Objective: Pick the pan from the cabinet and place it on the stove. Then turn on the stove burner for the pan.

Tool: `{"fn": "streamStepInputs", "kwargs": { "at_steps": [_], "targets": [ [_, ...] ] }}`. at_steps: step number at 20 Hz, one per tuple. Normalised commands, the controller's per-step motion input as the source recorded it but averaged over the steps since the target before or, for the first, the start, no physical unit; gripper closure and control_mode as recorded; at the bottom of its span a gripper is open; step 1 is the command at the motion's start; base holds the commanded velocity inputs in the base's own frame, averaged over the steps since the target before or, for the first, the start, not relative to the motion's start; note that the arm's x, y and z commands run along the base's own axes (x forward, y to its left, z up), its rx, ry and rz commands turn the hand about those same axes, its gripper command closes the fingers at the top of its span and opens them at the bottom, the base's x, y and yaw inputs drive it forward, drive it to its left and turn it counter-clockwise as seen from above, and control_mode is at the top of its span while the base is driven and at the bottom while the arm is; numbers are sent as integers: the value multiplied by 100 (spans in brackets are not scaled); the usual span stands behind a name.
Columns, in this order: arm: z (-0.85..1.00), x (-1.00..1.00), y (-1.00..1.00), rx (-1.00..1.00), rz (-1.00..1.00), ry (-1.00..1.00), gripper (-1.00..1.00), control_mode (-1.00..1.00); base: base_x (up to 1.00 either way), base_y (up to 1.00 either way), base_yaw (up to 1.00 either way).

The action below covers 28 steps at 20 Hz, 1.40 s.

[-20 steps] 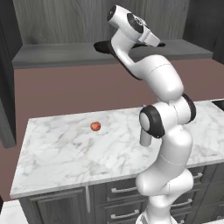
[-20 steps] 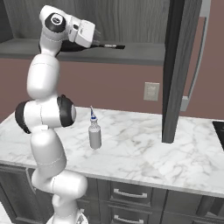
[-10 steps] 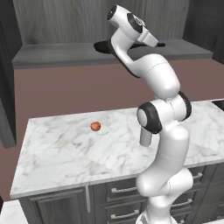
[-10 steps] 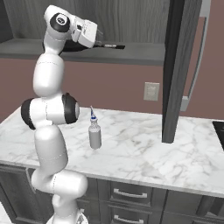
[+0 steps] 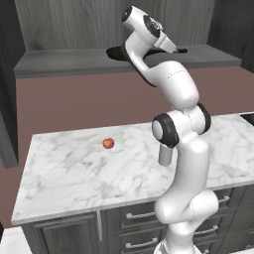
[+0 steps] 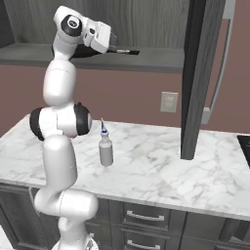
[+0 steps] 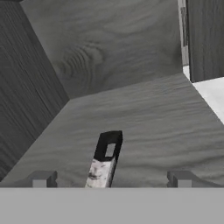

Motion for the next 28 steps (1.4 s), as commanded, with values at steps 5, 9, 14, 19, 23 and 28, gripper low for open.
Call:
{"fn": "streamStepInputs", "kwargs": {
  "at_steps": [5, 9, 14, 19, 23, 28],
  "targets": [
    [-2, 24, -6, 1, 0, -2, -100, -100, 0, 0, 0],
    [-1, 12, -10, 1, 0, -2, -100, -100, 0, 0, 0],
    [0, 0, -10, 1, 0, 0, -100, -100, 0, 0, 0],
    [0, 0, -10, 0, 0, 0, -100, -100, 0, 0, 0],
    [-2, 0, -9, 0, 0, 0, -100, -100, 0, 0, 0],
    [-4, 0, -5, 0, 0, 0, -100, -100, 0, 0, 0]
  ]
}}
